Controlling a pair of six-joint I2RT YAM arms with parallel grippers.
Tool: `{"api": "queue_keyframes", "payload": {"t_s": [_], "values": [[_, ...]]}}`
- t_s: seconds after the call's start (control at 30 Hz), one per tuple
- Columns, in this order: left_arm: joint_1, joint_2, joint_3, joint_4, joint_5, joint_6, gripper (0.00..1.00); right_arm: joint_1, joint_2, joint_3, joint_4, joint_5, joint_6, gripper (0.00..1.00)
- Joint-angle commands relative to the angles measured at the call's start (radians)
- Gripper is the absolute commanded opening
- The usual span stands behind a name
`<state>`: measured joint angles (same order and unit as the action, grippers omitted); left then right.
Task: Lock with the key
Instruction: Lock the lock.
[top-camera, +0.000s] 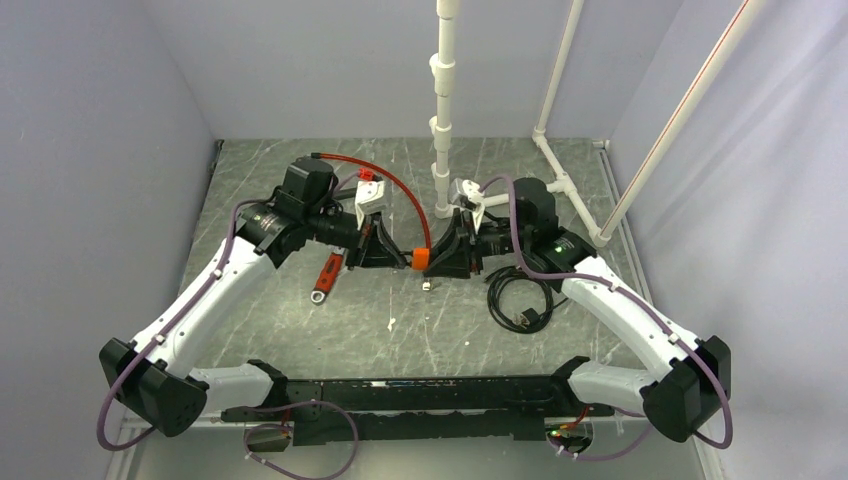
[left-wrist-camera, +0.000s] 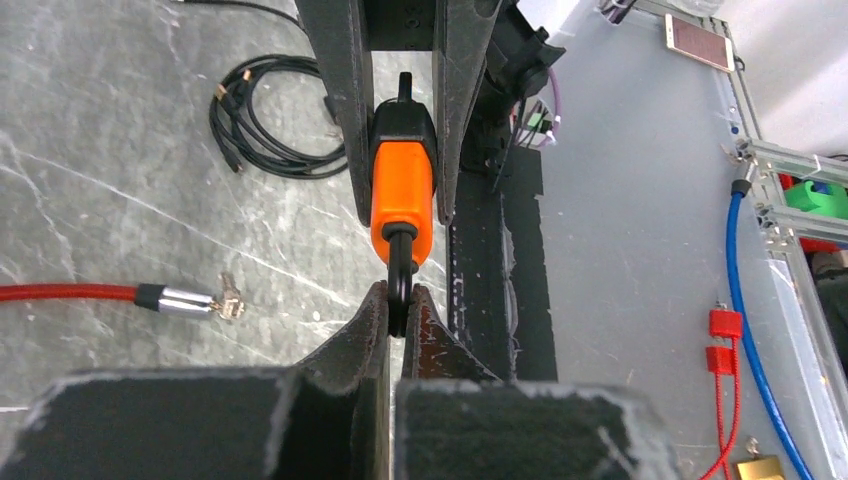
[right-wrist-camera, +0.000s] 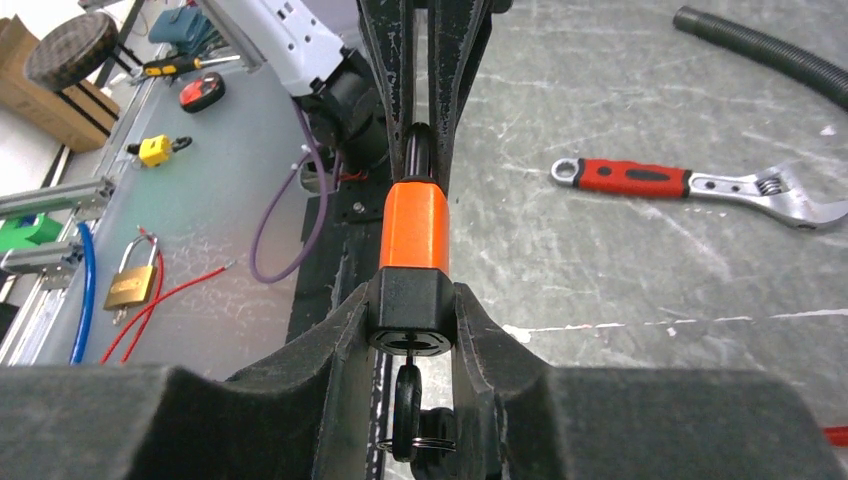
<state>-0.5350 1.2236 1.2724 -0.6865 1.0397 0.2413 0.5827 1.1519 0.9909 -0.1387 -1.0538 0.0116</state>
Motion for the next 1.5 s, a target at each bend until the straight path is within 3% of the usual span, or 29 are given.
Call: {"api": "queue_keyframes", "payload": {"t_s": [0.0,0.03,0.13,0.2,0.37,0.53,0.77,1.0,1.1,1.27,1.47], "values": [[-0.002,-0.022,0.017,-0.016,0.046,0.012,0.00,-0.037,-0.013,0.027,0.201,0.008,0.063,0.00],[-0.001,-0.018,0.028,-0.016,0.039,0.007,0.04,-0.038,-0.012,0.028,0.205,0.009,0.066,0.00],[-0.001,0.001,0.078,-0.039,0.014,0.016,0.33,-0.038,-0.012,0.034,0.205,0.003,0.071,0.00],[0.000,0.019,0.124,-0.094,0.016,0.066,0.44,-0.038,-0.020,0.032,0.197,0.003,0.064,0.00],[0.000,0.070,0.227,-0.248,0.006,0.180,0.50,-0.038,-0.042,0.014,0.188,0.005,0.060,0.00],[0.000,0.061,0.220,-0.218,0.024,0.171,0.55,-0.038,-0.041,-0.002,0.213,-0.001,0.075,0.00],[0.000,0.066,0.189,-0.113,0.023,0.062,0.48,-0.038,-0.030,0.002,0.202,-0.003,0.058,0.00],[0.000,0.064,0.162,-0.045,0.006,-0.015,0.28,-0.038,-0.024,0.004,0.200,-0.008,0.059,0.00],[0.000,0.063,0.157,-0.031,-0.003,-0.027,0.28,-0.037,-0.019,0.003,0.203,-0.013,0.065,0.00],[0.000,0.066,0.150,-0.030,0.005,-0.029,0.37,-0.037,-0.012,0.003,0.222,-0.016,0.083,0.00],[0.000,0.065,0.145,-0.028,0.011,-0.022,0.27,-0.037,-0.006,0.006,0.224,-0.023,0.079,0.00]]}}
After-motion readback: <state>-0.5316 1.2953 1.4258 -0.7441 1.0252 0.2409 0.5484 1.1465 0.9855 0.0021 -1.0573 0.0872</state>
